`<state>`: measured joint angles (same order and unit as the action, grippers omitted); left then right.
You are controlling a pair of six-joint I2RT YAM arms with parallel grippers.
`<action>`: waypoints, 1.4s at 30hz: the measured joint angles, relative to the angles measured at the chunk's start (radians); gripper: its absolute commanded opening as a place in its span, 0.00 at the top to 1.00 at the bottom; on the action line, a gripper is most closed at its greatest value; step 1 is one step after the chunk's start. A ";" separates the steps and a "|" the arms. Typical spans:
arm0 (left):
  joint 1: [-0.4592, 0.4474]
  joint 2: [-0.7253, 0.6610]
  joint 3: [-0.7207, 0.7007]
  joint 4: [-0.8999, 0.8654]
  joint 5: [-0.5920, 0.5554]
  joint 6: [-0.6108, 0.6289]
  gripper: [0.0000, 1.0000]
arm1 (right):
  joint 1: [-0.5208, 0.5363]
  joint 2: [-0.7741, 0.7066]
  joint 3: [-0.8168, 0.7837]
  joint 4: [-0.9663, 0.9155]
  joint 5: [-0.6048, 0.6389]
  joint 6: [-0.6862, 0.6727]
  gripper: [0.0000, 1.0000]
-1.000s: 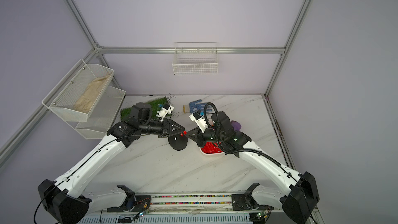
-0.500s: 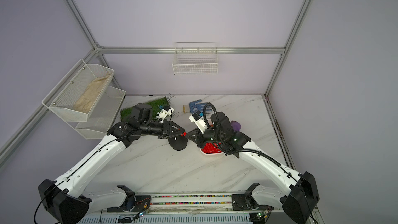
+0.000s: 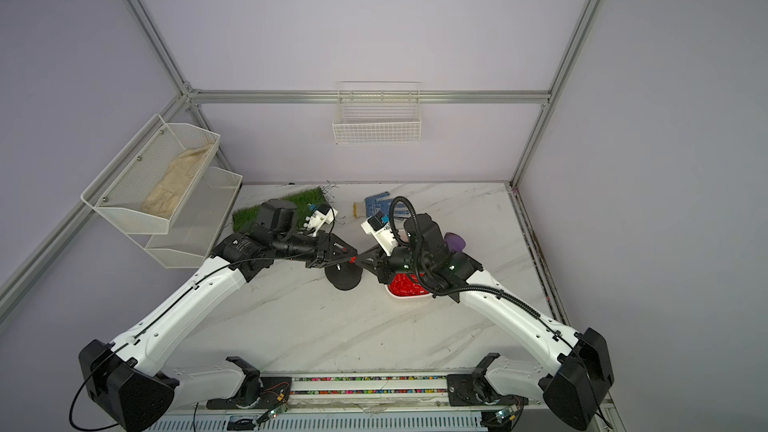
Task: Cover the protruding screws with screw protection sleeves
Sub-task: Pick up the screw protection sleeve from the storage box.
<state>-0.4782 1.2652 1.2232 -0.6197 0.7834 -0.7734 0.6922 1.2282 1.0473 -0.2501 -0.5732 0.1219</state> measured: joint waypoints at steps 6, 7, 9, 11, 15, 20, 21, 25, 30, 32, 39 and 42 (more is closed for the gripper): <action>0.000 0.000 0.004 -0.002 -0.001 0.007 0.72 | 0.000 0.002 0.000 -0.006 0.004 -0.004 0.88; 0.000 0.000 0.004 -0.002 -0.001 0.008 0.72 | 0.000 0.002 0.000 -0.006 0.005 -0.004 0.88; 0.000 0.000 0.004 -0.005 -0.001 0.008 0.76 | 0.000 0.002 0.000 -0.006 0.007 -0.004 0.88; 0.000 0.000 0.004 -0.005 -0.002 0.010 0.78 | 0.000 0.002 0.000 -0.006 0.007 -0.004 0.88; 0.000 0.000 0.004 -0.011 -0.003 0.011 0.83 | 0.000 0.002 0.000 -0.006 0.007 -0.004 0.88; 0.000 0.000 0.004 -0.015 -0.004 0.014 0.85 | 0.000 0.002 0.000 -0.006 0.008 -0.004 0.88; 0.000 0.000 0.004 -0.015 -0.004 0.015 0.85 | 0.000 0.002 0.000 -0.006 0.008 -0.004 0.88; 0.000 0.000 0.004 -0.016 -0.003 0.018 0.89 | 0.000 0.002 0.000 -0.006 0.011 -0.004 0.88; 0.000 0.000 0.004 -0.019 -0.002 0.021 0.93 | 0.000 0.002 0.000 -0.006 0.018 -0.004 0.87; 0.000 0.000 0.004 -0.019 -0.002 0.026 0.93 | 0.000 0.002 0.000 -0.006 0.023 -0.004 0.85; 0.000 0.000 0.004 -0.030 -0.023 0.036 0.93 | 0.000 -0.001 0.000 -0.006 0.036 0.000 0.74; 0.000 0.000 0.005 -0.043 -0.048 0.045 0.93 | 0.000 -0.008 0.000 -0.006 0.042 0.002 0.74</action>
<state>-0.4782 1.2652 1.2282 -0.6632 0.7357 -0.7280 0.6922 1.2205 1.0473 -0.2562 -0.5312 0.1242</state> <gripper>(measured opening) 0.069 0.261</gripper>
